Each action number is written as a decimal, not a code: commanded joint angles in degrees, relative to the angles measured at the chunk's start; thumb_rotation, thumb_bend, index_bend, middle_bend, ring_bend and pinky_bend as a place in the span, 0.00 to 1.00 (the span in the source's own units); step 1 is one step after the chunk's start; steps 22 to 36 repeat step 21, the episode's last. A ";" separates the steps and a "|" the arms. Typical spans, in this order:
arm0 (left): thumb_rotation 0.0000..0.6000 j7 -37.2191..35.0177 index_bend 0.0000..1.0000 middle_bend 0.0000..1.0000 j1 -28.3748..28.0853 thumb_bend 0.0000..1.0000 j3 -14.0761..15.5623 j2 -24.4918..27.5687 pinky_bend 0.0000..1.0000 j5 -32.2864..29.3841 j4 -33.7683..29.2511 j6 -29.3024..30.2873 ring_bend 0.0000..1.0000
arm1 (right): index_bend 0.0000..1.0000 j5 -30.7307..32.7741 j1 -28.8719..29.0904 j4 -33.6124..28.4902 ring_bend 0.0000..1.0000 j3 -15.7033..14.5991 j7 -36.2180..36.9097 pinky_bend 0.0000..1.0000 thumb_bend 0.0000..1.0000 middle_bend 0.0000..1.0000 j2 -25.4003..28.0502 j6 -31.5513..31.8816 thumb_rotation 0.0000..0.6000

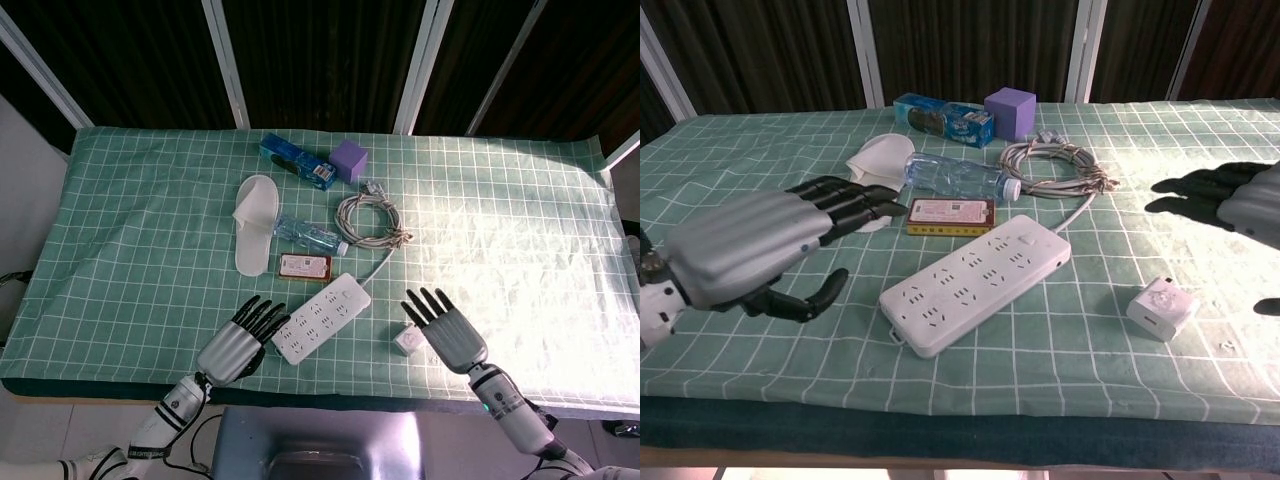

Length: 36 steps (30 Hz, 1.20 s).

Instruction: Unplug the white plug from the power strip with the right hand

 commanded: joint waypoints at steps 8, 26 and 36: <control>1.00 -17.34 0.00 0.00 14.10 0.51 2.08 15.72 0.07 1.39 4.58 20.54 0.00 | 0.00 3.37 -18.13 -2.72 0.00 2.92 23.88 0.05 0.23 0.00 9.75 25.98 1.00; 1.00 -25.84 0.00 0.00 21.24 0.48 2.34 18.21 0.06 1.65 8.12 26.05 0.00 | 0.00 1.96 -21.47 3.67 0.00 2.77 32.51 0.01 0.21 0.00 8.72 24.39 1.00; 1.00 -25.84 0.00 0.00 21.24 0.48 2.34 18.21 0.06 1.65 8.12 26.05 0.00 | 0.00 1.96 -21.47 3.67 0.00 2.77 32.51 0.01 0.21 0.00 8.72 24.39 1.00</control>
